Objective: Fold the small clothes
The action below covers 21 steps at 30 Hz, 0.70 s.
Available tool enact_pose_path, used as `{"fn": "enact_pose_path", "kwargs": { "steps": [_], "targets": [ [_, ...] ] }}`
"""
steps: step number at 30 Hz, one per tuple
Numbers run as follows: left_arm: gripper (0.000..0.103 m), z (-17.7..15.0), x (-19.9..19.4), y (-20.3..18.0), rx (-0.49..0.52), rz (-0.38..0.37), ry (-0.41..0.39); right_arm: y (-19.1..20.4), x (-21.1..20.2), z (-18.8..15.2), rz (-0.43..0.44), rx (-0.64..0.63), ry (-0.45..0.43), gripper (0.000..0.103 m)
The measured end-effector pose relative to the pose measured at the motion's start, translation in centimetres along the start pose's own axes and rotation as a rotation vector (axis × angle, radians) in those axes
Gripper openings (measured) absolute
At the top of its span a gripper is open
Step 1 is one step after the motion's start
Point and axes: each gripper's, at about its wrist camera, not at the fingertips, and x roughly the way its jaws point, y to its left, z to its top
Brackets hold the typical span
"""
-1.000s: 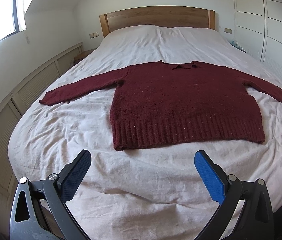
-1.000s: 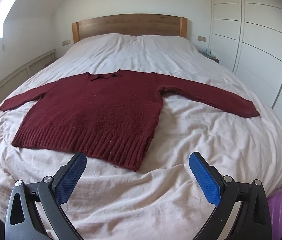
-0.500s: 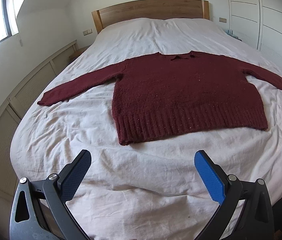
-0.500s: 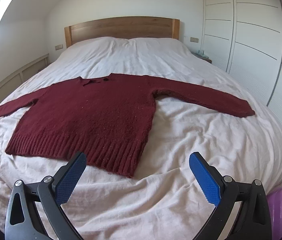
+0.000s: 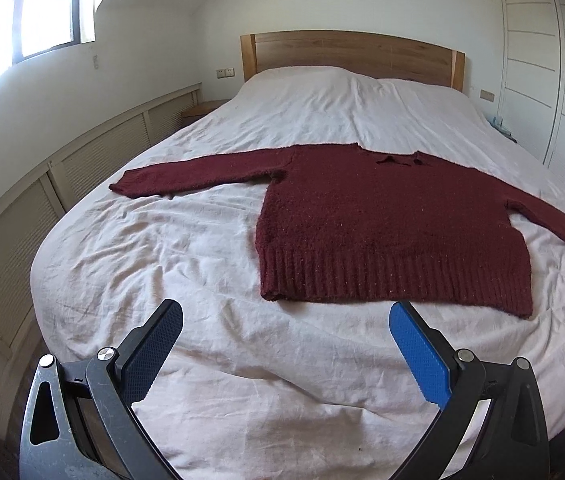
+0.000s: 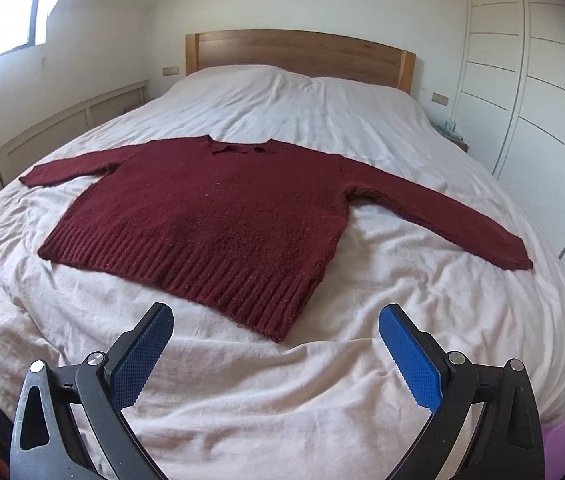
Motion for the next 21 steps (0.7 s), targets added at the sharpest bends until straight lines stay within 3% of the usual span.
{"fn": "enact_pose_path", "kwargs": {
  "steps": [9,21],
  "targets": [
    [0.102,0.7,-2.8,0.7,-0.006,-0.010,-0.084,0.1,-3.1,-0.5,-0.020,0.003,-0.083,0.103],
    [0.102,1.3,-2.6,0.0,0.104,-0.119,-0.065,0.4,-4.1,-0.9,-0.097,0.058,-0.097,0.103]
  ]
}}
